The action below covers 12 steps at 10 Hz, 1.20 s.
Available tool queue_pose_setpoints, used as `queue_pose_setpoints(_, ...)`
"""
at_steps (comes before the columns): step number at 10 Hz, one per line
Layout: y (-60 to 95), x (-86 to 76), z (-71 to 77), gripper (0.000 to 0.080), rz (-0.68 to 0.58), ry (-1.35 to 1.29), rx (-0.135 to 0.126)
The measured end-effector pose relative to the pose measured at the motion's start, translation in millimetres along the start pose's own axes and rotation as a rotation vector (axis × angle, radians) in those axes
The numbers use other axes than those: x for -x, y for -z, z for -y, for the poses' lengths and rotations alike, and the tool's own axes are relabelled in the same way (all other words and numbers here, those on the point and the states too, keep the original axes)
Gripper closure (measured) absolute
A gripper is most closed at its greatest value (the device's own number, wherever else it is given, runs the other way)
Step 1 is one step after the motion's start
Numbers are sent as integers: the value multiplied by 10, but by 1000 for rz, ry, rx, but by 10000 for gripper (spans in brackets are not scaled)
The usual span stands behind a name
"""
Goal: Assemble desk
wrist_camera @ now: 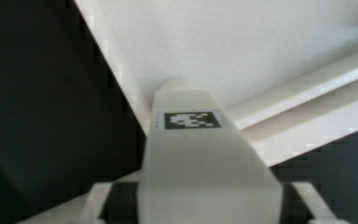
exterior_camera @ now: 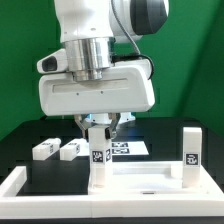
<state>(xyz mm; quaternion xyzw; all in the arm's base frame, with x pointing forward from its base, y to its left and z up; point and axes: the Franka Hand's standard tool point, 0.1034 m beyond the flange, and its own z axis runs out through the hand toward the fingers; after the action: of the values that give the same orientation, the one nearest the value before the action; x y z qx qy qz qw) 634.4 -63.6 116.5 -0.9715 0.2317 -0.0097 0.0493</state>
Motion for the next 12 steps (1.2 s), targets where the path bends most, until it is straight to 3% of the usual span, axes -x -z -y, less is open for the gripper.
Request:
queue_pose_setpoints(1,-5,1,0,511,1,-94,-1)
queue_pose_setpoints(4,-23,-85,15,511,-22,-675,-77)
queue_pose_setpoints(7,-30,-91,38,508,-17,-1034,-101)
queue_pose_setpoints(9,-30,-90,38,508,-15,-1067,-101)
queue_pose_setpoints(11,-19,-74,33,508,-22,-767,-79)
queue_pose_setpoints(12,-37,-46,76,259,-25,-595,-75)
